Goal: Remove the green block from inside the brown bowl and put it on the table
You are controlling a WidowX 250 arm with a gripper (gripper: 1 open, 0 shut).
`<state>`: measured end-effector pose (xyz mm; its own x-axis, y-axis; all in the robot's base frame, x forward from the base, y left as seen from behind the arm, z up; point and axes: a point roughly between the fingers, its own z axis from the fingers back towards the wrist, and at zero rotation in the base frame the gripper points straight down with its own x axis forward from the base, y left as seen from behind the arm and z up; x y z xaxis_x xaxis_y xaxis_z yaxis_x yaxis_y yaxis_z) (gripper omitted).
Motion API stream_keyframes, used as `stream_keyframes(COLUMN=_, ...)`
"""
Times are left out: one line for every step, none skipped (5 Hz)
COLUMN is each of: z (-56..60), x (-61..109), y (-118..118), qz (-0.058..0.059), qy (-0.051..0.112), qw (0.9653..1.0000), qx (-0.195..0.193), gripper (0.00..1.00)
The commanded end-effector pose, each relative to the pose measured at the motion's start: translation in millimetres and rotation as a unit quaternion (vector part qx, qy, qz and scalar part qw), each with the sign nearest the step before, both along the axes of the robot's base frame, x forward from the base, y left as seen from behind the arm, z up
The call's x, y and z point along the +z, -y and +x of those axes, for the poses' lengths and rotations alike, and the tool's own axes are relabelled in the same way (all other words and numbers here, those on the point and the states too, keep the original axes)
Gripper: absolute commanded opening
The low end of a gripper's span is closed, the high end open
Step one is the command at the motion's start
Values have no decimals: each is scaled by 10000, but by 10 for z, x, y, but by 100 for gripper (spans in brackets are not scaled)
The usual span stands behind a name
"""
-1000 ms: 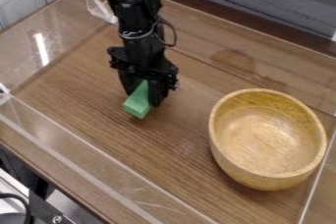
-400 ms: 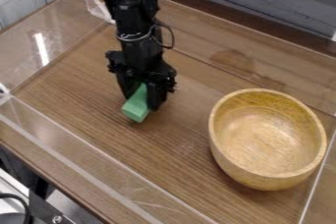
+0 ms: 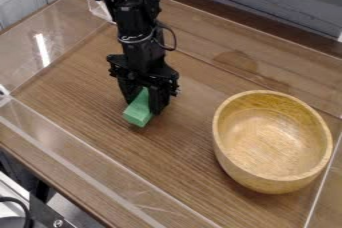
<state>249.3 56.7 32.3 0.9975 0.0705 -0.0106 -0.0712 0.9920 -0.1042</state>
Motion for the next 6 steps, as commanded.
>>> stream_keyframes(z=28, x=68, y=-37, qz=-4, qy=114, qw=9999, qx=27, gripper=0)
stream_keyframes(z=21, x=67, y=-32, qz=-38, qy=83, qw=10000, qx=28, gripper=0)
stream_keyframes(z=14, x=65, y=-28, qz=-72, qy=53, qw=10000, qx=29, gripper=0)
stream_keyframes(z=10, x=62, y=-25, qz=-106, qy=23, qw=9999, qx=29, gripper=0)
stream_keyframes(z=5, x=60, y=-23, qz=-139, qy=-9, qw=9999, qx=30, gripper=0)
stream_keyframes(z=0, x=58, y=-22, qz=-173, qy=-41, qw=9998, qx=33, gripper=0)
